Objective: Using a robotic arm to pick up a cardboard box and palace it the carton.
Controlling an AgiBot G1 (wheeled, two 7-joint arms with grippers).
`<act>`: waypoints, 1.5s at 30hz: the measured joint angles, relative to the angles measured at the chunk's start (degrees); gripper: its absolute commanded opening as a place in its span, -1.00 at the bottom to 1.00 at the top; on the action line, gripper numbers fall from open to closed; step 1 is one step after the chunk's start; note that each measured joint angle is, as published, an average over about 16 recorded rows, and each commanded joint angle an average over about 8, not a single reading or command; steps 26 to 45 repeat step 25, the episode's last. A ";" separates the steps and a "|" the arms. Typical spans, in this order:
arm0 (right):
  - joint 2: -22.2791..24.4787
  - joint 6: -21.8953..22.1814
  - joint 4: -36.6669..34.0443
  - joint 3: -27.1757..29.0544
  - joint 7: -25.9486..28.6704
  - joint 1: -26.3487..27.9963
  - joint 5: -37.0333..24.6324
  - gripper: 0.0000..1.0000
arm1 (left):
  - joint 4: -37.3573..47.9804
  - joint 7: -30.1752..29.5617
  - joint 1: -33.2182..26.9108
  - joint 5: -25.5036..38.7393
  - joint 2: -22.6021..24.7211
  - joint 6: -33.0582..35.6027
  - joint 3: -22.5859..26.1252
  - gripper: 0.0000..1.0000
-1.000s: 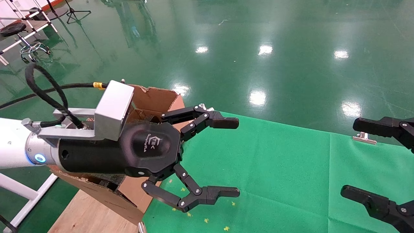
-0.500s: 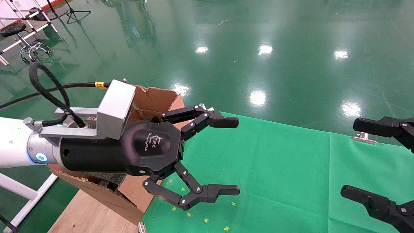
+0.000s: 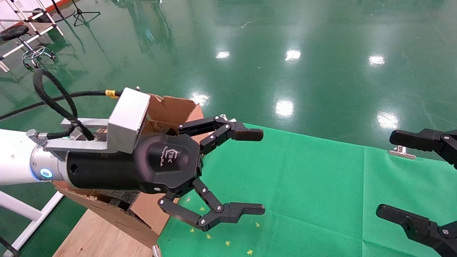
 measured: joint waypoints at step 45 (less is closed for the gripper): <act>0.00 0.00 0.00 0.00 0.00 0.00 0.00 1.00 | 0.06 0.00 -0.06 0.06 0.00 -0.03 0.05 1.00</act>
